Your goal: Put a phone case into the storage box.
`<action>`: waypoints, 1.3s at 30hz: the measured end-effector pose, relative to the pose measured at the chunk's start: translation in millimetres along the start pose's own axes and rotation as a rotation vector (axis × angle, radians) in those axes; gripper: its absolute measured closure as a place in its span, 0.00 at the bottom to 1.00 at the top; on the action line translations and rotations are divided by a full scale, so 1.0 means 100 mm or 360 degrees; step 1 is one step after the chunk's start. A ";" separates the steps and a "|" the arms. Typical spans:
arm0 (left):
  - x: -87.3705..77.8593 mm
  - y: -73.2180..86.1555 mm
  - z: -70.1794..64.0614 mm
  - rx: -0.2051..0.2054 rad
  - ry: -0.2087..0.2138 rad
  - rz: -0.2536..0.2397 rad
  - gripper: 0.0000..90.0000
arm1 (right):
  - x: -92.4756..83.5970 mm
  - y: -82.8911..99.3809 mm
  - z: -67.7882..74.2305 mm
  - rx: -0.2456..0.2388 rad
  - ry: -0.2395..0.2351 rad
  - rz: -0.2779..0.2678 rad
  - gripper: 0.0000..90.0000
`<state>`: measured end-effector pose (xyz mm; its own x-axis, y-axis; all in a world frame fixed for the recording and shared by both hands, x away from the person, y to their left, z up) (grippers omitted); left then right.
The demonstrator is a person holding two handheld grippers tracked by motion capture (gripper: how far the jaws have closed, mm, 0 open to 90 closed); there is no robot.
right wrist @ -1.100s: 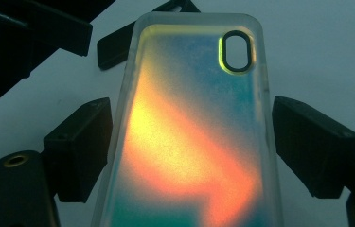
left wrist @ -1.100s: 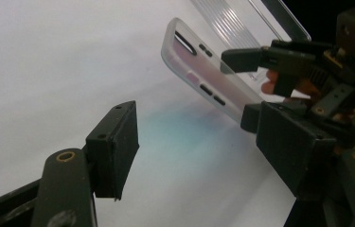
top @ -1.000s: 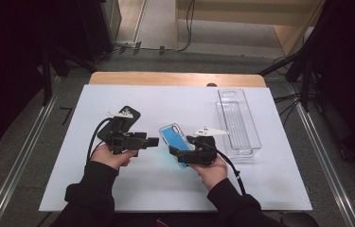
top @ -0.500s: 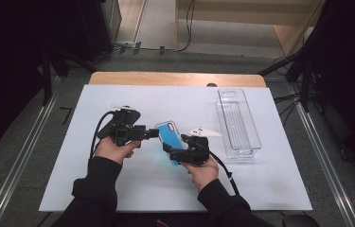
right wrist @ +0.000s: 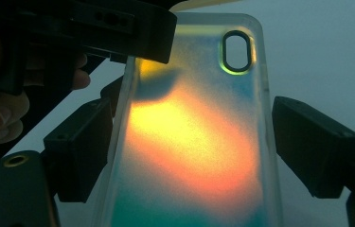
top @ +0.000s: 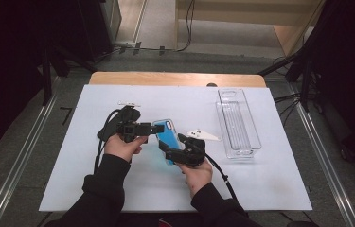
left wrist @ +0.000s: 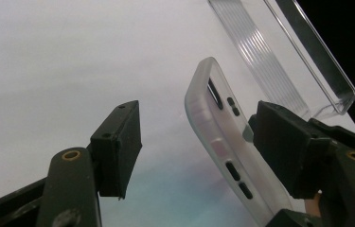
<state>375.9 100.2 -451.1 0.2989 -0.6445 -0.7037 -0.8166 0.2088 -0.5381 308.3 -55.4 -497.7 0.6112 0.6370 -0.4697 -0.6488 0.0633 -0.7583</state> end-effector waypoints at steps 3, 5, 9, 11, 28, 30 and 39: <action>0.02 0.00 -0.01 -0.0009 0.0004 -0.0001 0.40 | 0.00 -0.01 0.00 0.0012 -0.0005 -0.0020 0.16; 0.04 0.00 -0.01 -0.0029 0.0013 0.0023 0.43 | -0.01 -0.01 0.01 0.0025 0.0000 -0.0035 0.16; 0.07 0.00 -0.01 -0.0074 0.0040 0.0023 0.54 | 0.00 -0.06 0.02 0.0010 -0.0006 -0.0059 0.16; 0.07 -0.01 0.00 -0.0104 0.0081 0.0005 0.60 | 0.00 -0.07 0.02 0.0006 -0.0007 -0.0059 0.16; 0.00 -0.03 -0.08 -0.0238 0.0324 -0.0054 0.90 | 0.03 -0.06 0.05 -0.0133 0.0035 -0.0077 0.16; 0.00 -0.03 -0.09 -0.0223 0.0316 -0.0047 0.90 | 0.04 -0.07 0.05 -0.0138 0.0023 -0.0072 0.15; -0.06 -0.04 -0.09 -0.0132 0.0228 -0.0093 0.90 | 0.01 -0.12 0.07 -0.0306 0.0002 0.0169 0.00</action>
Point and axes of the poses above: each handheld gripper's, and its own axes: x roughly forward along the jaws, y roughly out of its underside, z roughly to its left, the point moved 4 cm from there along x, roughly forward along the jaws, and after that the axes turned 5 degrees about z, right-handed, at the moved point
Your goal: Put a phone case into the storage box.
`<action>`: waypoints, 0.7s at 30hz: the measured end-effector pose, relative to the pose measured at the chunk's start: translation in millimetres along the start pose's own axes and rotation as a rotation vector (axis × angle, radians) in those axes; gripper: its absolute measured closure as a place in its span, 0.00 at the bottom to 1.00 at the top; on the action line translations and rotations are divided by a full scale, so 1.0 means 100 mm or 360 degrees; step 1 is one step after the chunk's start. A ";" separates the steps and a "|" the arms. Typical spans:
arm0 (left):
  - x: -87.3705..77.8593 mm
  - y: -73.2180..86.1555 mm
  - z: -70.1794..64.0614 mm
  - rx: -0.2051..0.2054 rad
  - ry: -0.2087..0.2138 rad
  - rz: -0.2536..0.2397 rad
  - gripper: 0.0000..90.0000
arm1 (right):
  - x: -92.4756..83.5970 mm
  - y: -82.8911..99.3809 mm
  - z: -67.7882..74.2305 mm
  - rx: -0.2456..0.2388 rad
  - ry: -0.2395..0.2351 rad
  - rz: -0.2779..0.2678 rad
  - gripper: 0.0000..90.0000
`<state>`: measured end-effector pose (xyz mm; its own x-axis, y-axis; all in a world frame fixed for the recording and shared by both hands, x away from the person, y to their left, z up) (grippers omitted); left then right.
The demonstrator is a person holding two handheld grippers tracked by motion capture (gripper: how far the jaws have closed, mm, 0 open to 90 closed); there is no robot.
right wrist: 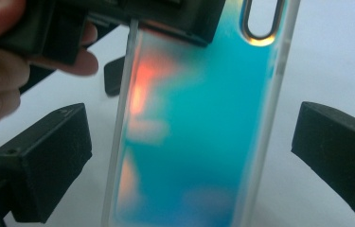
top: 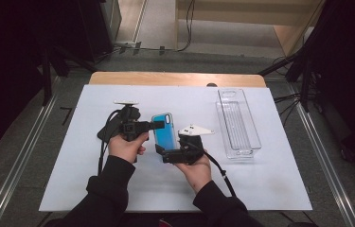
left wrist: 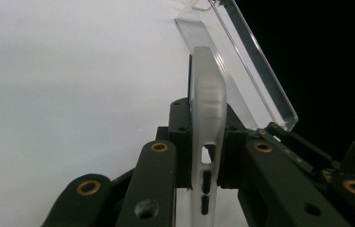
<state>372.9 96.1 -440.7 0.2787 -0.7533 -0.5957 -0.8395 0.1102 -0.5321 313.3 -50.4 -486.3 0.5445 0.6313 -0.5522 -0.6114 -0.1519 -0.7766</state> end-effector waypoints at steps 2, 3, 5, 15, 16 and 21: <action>-0.02 0.00 -0.01 0.0025 -0.0023 -0.0021 0.90 | -0.03 0.01 -0.02 -0.0030 -0.0017 0.0062 0.00; -0.02 0.00 -0.01 0.0025 -0.0023 -0.0021 0.90 | -0.05 0.01 -0.03 -0.0041 -0.0020 0.0074 0.00; -0.02 0.01 -0.01 0.0064 -0.0047 -0.0040 0.90 | -0.06 0.02 -0.03 -0.0048 -0.0033 0.0094 0.00; 0.01 0.09 -0.09 0.0305 -0.0109 -0.0194 0.90 | -0.18 0.09 -0.05 -0.0089 -0.0162 0.0208 0.00; 0.01 0.09 -0.09 0.0322 -0.0116 -0.0206 0.90 | -0.19 0.10 -0.05 -0.0099 -0.0161 0.0209 0.00; 0.02 0.12 -0.12 0.0443 -0.0130 -0.0266 0.90 | -0.20 0.11 -0.08 -0.0137 -0.0154 0.0216 0.00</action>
Point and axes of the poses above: each handheld gripper's, and its own axes: x roughly forward along the jaws, y roughly out of its underside, z roughly to its left, the point moved 4 cm from there along x, roughly forward along the jaws, and after that the axes turned 5 degrees about z, right-handed, at the moved point
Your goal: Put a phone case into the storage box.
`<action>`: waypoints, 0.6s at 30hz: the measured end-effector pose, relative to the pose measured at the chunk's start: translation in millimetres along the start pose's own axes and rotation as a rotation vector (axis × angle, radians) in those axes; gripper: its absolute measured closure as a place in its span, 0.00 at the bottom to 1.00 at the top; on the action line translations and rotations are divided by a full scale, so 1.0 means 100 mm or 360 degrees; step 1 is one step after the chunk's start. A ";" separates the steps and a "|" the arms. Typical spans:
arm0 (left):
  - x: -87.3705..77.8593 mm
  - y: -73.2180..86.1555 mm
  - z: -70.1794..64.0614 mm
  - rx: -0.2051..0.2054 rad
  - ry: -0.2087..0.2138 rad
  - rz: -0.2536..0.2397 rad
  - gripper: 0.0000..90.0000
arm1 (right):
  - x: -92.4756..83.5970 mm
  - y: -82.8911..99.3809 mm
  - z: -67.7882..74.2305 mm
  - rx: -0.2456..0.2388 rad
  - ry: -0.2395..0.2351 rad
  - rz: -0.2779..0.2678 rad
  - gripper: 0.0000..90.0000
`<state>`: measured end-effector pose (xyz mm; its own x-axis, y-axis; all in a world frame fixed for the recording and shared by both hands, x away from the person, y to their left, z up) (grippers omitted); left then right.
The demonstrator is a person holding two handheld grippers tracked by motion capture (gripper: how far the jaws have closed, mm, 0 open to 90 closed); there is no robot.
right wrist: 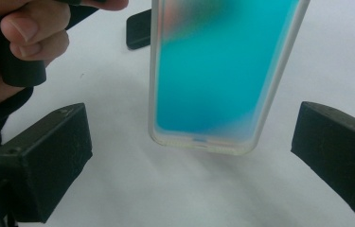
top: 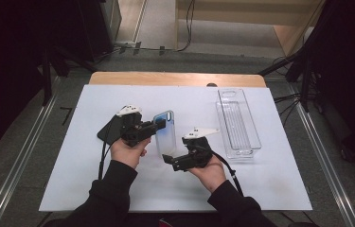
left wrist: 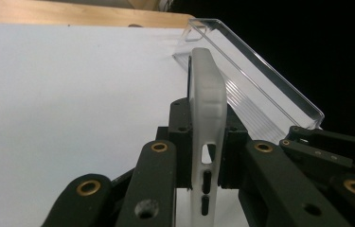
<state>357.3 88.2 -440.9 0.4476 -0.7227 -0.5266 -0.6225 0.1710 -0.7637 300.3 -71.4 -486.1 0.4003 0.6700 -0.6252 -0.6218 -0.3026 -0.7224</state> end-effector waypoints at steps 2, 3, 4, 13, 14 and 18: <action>0.00 0.01 0.00 0.0020 -0.0011 -0.0008 0.90 | 0.00 0.00 -0.01 -0.0016 0.0005 0.0003 0.00; 0.00 0.02 -0.01 0.0034 -0.0015 -0.0014 0.90 | -0.01 0.01 -0.02 -0.0020 0.0012 0.0004 0.00; 0.00 0.03 -0.01 0.0044 -0.0012 -0.0023 0.90 | -0.01 0.01 -0.02 -0.0020 0.0012 0.0004 0.00; 0.01 0.07 -0.08 0.0105 0.0009 -0.0094 0.90 | -0.03 -0.01 -0.10 -0.0016 0.0102 -0.0030 0.00; 0.00 0.08 -0.09 0.0116 0.0012 -0.0105 0.90 | -0.03 -0.02 -0.10 -0.0009 0.0105 -0.0038 0.00; 0.01 0.09 -0.12 0.0091 0.0054 -0.0120 0.90 | -0.06 -0.07 -0.11 0.0025 0.0081 -0.0086 0.00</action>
Point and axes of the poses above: each handheld gripper's, and its own axes: x roughly forward along the jaws, y roughly out of its underside, z roughly to its left, the point moved 4 cm from there along x, roughly forward along the jaws, and after that the axes turned 5 degrees about z, right-handed, at the moved point
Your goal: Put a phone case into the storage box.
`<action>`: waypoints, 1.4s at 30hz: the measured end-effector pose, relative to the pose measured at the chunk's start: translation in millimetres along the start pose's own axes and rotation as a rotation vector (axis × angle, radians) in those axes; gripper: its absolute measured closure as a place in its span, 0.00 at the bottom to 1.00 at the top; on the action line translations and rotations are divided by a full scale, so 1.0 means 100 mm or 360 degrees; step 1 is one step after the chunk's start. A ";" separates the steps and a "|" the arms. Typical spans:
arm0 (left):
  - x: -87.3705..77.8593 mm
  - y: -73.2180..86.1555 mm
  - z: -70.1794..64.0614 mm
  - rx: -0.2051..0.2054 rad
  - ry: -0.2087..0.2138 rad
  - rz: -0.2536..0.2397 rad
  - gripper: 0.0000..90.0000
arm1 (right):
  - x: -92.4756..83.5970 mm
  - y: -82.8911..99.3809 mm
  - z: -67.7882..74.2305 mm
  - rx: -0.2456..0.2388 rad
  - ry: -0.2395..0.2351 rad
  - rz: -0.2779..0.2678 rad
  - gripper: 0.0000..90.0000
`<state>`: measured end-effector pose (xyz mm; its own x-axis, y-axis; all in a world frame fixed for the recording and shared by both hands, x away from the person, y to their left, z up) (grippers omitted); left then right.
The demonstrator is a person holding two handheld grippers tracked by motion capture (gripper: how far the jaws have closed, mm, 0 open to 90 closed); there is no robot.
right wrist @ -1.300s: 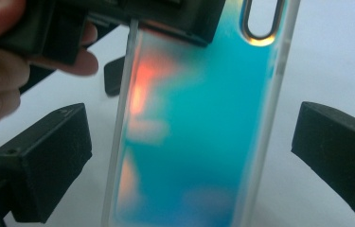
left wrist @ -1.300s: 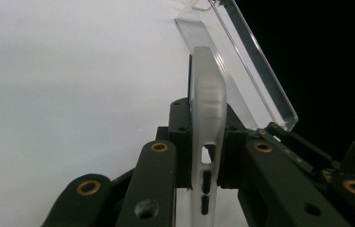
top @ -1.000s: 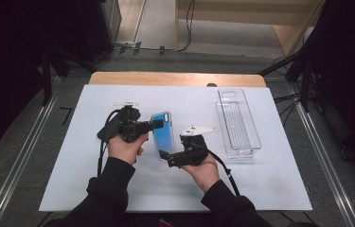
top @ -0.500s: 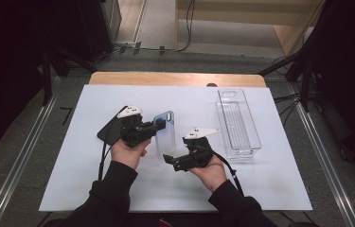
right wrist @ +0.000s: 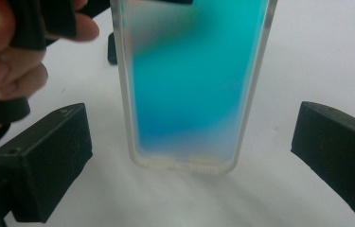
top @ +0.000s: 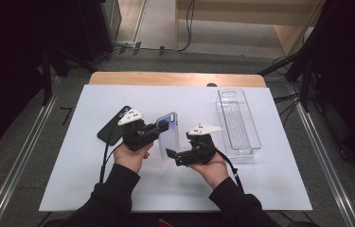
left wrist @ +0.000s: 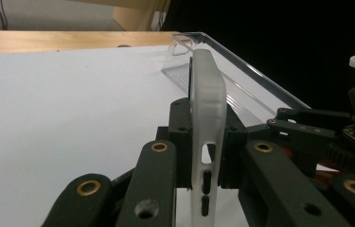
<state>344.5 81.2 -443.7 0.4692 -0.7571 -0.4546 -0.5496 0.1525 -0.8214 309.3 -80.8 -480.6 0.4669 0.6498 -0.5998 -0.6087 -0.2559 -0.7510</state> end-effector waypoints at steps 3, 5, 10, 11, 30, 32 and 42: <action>0.01 0.02 -0.02 -0.0021 0.0016 0.0019 0.90 | -0.01 -0.04 0.01 0.0004 0.0007 -0.0018 0.00; 0.02 0.02 -0.03 -0.0015 0.0025 0.0027 0.90 | -0.02 -0.07 0.01 0.0016 0.0022 -0.0028 0.00; 0.04 0.04 -0.09 -0.0009 0.0047 0.0034 0.90 | 0.00 -0.11 0.00 0.0031 0.0040 -0.0038 0.00; 0.04 0.04 -0.10 -0.0010 0.0049 0.0038 0.90 | 0.00 -0.11 0.00 0.0035 0.0041 -0.0036 0.00; 0.01 0.05 -0.20 -0.0031 0.0085 0.0057 0.89 | 0.03 -0.18 0.06 0.0052 0.0011 -0.0082 0.16; 0.01 0.05 -0.20 -0.0031 0.0081 0.0060 0.89 | 0.03 -0.18 0.06 0.0054 0.0000 -0.0080 0.17; -0.06 0.00 -0.20 -0.0064 0.0106 0.0034 0.69 | 0.03 -0.18 0.01 0.0051 0.0036 -0.0057 0.17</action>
<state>328.0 73.4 -434.4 0.4108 -0.7947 -0.4469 -0.5872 0.1443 -0.7965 320.9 -73.6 -468.6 0.5032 0.6415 -0.5790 -0.6112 -0.2095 -0.7633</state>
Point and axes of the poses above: each handheld gripper's, and its own axes: x roughly forward along the jaws, y roughly out of its underside, z roughly to its left, the point moved 4 cm from there along x, roughly forward along the jaws, and after that the axes turned 5 degrees about z, right-handed, at the moved point
